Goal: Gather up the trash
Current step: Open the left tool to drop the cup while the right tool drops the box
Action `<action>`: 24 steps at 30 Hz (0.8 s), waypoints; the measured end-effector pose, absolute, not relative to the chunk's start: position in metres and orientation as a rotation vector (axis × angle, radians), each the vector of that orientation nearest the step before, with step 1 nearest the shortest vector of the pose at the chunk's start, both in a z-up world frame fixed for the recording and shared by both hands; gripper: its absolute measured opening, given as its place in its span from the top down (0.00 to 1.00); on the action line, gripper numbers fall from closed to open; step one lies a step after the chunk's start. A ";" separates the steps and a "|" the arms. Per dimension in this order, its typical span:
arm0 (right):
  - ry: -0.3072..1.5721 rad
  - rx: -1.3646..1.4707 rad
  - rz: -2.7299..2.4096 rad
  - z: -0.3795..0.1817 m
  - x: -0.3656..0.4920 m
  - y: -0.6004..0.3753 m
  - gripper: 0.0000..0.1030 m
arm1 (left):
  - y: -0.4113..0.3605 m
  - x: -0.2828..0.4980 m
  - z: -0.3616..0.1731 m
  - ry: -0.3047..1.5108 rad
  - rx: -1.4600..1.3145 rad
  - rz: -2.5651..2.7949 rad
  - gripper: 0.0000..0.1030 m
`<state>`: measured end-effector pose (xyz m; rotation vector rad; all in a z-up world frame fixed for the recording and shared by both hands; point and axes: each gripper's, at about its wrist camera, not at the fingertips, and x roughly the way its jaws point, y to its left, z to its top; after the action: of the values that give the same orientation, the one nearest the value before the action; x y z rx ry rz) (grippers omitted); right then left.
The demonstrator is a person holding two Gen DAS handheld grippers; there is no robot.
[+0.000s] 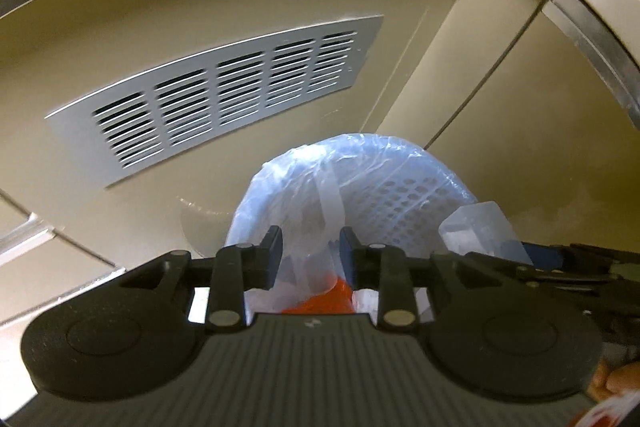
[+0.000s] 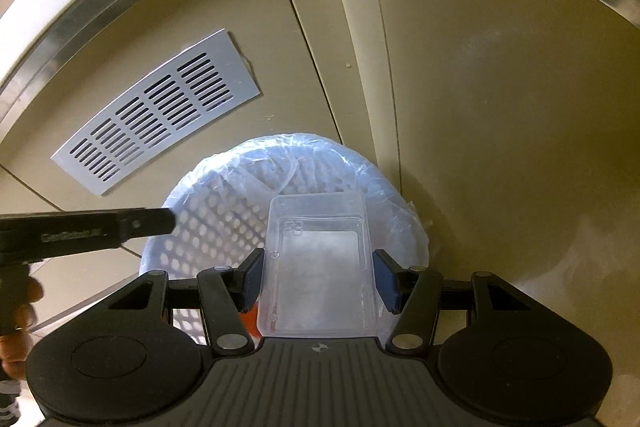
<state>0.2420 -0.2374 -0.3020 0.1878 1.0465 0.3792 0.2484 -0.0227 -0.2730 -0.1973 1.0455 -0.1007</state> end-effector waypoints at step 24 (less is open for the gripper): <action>0.994 0.189 0.359 -0.284 0.242 -0.231 0.18 | -0.014 0.225 -0.252 1.032 -0.166 -0.122 0.73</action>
<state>0.2417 -0.2310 -0.2837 0.1895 0.9944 0.3588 0.2247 -0.0139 -0.2517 -0.1661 1.0322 -0.1224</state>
